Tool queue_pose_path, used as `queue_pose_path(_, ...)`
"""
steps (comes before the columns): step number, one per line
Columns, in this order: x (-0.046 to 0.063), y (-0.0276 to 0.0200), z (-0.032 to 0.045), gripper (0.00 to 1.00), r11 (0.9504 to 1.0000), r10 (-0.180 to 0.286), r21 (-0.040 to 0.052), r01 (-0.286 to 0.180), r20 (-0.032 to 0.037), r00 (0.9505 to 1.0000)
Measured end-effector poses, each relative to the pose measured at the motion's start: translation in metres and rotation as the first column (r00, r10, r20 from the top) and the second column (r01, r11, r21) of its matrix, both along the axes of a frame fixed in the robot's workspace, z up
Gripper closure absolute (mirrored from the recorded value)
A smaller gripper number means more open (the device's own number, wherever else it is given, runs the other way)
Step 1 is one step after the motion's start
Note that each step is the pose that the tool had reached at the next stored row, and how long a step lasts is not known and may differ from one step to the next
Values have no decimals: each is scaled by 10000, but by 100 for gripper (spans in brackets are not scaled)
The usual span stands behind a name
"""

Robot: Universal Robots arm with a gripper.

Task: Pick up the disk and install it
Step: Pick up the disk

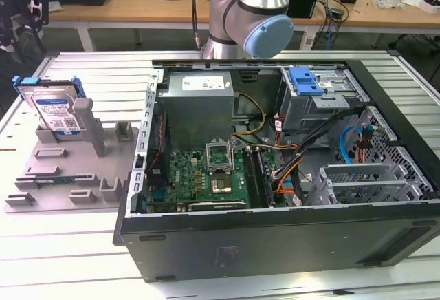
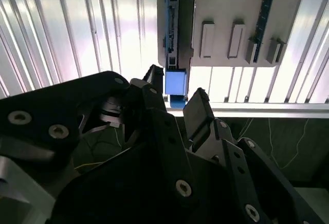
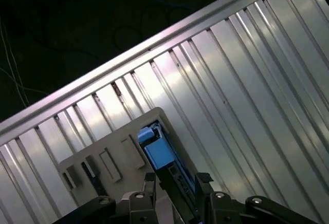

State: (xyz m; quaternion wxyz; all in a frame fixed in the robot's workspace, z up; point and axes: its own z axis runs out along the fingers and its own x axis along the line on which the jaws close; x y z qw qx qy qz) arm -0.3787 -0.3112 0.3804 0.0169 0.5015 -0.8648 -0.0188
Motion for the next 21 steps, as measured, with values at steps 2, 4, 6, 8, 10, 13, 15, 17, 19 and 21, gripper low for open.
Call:
queue_pose_path(2,0,0,-1,56,10000,11,-2,-11,1,10000)
queue_pose_path(4,-1,0,-1,56,9998,183,-3,-183,1,9998)
queue_pose_path(6,-1,0,-1,56,9976,699,-3,-699,2,9976)
queue_pose_path(8,-1,0,-1,56,9934,1150,-3,-1150,1,9934)
queue_pose_path(10,-1,0,-2,56,9823,1872,-3,-1872,1,9823)
queue_pose_path(13,-1,0,-4,56,9679,2515,-3,-2515,1,9679)
queue_pose_path(15,-1,0,-5,56,9580,2867,-3,-2867,1,9580)
queue_pose_path(17,-1,0,-6,56,9443,3292,-3,-3292,1,9443)
queue_pose_path(19,-1,0,-7,56,9316,3634,-3,-3634,0,9316)
queue_pose_path(21,-1,0,-10,56,9043,4270,-3,-4270,1,9043)
